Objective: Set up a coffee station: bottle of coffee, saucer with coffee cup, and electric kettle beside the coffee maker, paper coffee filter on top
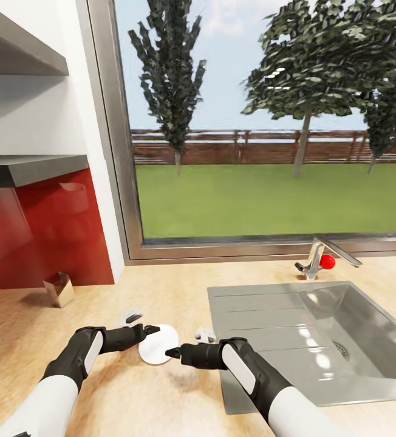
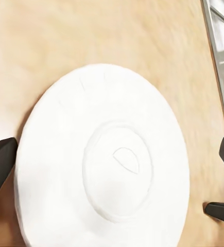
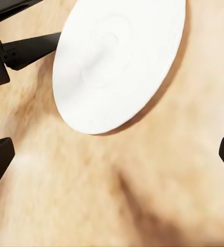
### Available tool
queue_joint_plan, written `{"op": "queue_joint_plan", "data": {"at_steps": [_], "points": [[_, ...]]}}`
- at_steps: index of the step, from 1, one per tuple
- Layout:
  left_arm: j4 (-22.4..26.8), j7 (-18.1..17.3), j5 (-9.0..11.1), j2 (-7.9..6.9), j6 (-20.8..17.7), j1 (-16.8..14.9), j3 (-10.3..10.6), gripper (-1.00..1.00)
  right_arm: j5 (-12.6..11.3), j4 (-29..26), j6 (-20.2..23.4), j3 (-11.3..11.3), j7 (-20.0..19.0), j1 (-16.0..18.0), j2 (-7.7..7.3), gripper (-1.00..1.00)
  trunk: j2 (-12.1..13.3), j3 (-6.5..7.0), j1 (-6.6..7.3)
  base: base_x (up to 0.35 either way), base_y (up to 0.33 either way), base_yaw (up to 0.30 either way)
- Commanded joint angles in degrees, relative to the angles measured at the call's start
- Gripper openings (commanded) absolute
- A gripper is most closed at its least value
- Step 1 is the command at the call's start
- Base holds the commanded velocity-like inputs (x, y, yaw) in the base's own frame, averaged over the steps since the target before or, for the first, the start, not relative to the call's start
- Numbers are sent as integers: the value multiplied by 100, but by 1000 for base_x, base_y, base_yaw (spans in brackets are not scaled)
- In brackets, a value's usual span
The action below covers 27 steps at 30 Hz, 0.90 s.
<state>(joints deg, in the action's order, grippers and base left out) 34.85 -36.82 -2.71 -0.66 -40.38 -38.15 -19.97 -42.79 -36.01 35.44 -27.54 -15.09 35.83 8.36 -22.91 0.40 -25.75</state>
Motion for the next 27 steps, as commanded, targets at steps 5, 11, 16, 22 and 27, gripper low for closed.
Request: {"op": "queue_joint_plan", "data": {"at_steps": [5, 11, 16, 22, 27], "points": [[-108, -20, -81, 19, -66, 27, -19, 100, -15, 36, 15, -6, -9, 3, -1, 100, -2, -4, -3, 0, 0, 0], [-103, -31, -81, 73, -74, 35, -17, 100, -18, 53, 15, -6, -4, 3, -1, 100, -2, -4, -3, 0, 0, 0], [-102, -42, -81, 134, -75, 35, -14, 100, -18, 141, -28, -6, -3, 3, -1, 100, -2, -4, -3, 0, 0, 0], [-101, -44, -81, 192, -75, 36, -16, 100, -18, 186, -236, 1, 53, 3, -1, 100, -2, -4, -3, 0, 0, 0], [-101, -45, -81, 220, -75, 36, -16, 100, -44, 183, -352, 45, 537, 3, -1, 100, -2, -4, -3, 0, 0, 0]]}}
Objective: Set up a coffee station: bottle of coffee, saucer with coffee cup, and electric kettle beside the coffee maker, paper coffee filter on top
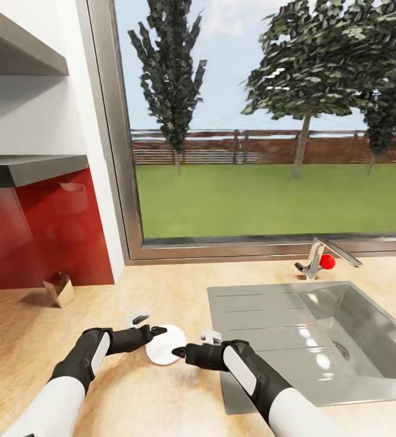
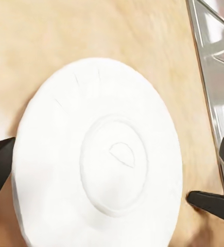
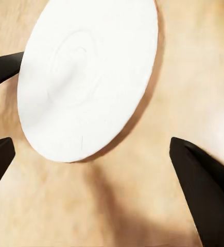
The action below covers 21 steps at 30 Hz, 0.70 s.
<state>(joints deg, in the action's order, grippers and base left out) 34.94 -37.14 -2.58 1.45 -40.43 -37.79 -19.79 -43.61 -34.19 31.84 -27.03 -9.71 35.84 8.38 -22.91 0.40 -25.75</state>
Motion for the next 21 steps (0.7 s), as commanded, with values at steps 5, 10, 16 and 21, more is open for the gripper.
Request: {"op": "queue_joint_plan", "data": {"at_steps": [5, 10, 16, 21], "points": [[-110, -12, -93, 12, -71, 0, -34, 100, -105, 6, -174, 68, 148, 2, -3, 100, -1, -4, -3, 0, 0, 0], [-112, -12, -93, 47, -71, 0, -34, 100, -208, 4, -216, 82, 176, 2, -3, 100, -1, -4, -3, 0, 0, 0], [-113, -12, -93, 98, -71, 0, -33, 100, -231, 1, -222, 84, 177, 2, 0, 100, -1, -4, -3, 0, 0, 0], [-116, -20, -93, 111, -71, 0, -32, 100, -235, 2, -222, 79, 173, 2, 5, 100, -1, -4, -3, 0, 0, 0]]}}
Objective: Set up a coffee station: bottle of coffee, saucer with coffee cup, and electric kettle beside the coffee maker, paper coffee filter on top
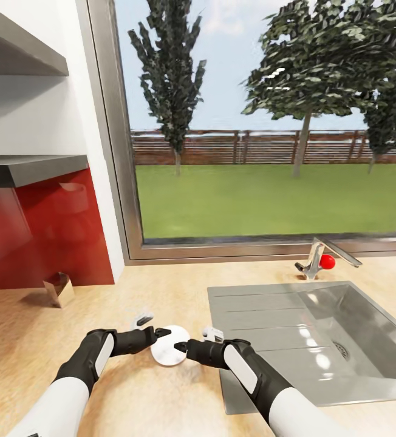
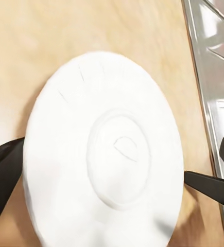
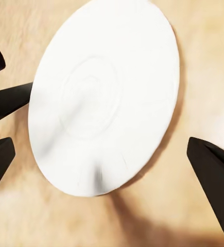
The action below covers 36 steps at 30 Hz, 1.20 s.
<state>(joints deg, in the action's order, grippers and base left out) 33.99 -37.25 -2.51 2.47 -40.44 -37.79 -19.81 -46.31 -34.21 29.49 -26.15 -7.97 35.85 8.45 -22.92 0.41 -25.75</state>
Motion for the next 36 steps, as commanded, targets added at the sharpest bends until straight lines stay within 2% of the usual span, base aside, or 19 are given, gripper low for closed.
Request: {"op": "queue_joint_plan", "data": {"at_steps": [1, 10, 17, 36], "points": [[-22, -9, -101, 12, -70, 0, -31, 100, 38, 7, 13, -11, -1, 1, -2, 100, 0, -5, -4, 0, 0, 0], [-24, -19, -101, 34, -70, 0, -23, 100, 43, 11, 13, -13, -3, 1, 7, 100, 0, -5, -4, 0, 0, 0], [-17, -13, -108, 170, -70, 90, -10, 100, 51, 11, 13, -13, -2, 1, 7, 100, 0, -5, -4, 0, 0, 0], [-15, -19, -109, 213, -73, 114, 4, 100, 51, 20, 13, -13, -3, 1, -1, 100, 0, -5, -4, 0, 0, 0]]}}
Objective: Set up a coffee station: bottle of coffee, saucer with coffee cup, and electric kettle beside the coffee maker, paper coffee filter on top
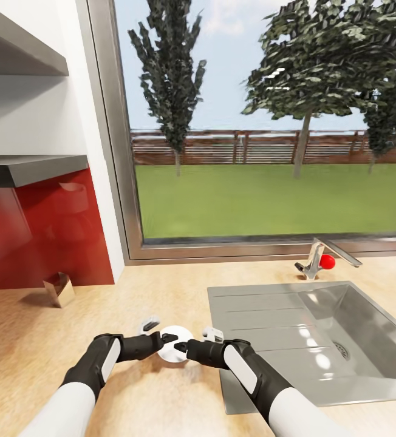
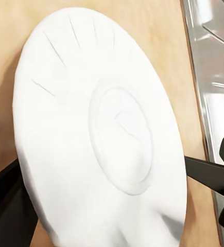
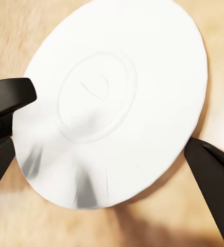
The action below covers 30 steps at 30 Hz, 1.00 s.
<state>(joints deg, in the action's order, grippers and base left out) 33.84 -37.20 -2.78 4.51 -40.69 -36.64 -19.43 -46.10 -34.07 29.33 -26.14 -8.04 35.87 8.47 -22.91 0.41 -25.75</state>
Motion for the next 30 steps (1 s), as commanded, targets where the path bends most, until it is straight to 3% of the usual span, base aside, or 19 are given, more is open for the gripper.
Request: {"op": "queue_joint_plan", "data": {"at_steps": [1, 11, 12, 30], "points": [[0, -24, -82, 12, -47, -1, -35, 100, 31, 5, 29, -14, 4, -1, -3, 100, -2, -5, -3, 0, 0, 0], [0, -8, -79, 4, -59, -1, -41, 100, 31, 5, 29, -13, 4, -1, -3, 100, -2, -5, -3, 0, 0, 0], [2, -4, -77, -2, -63, -1, -45, -100, 31, 5, 29, -13, 4, -1, -3, 100, -2, -5, -3, 0, 0, 0], [9, 3, -73, -29, -80, -1, -70, -100, 31, 5, 29, -5, 4, -1, -3, 100, -2, -5, -3, 0, 0, 0]]}}
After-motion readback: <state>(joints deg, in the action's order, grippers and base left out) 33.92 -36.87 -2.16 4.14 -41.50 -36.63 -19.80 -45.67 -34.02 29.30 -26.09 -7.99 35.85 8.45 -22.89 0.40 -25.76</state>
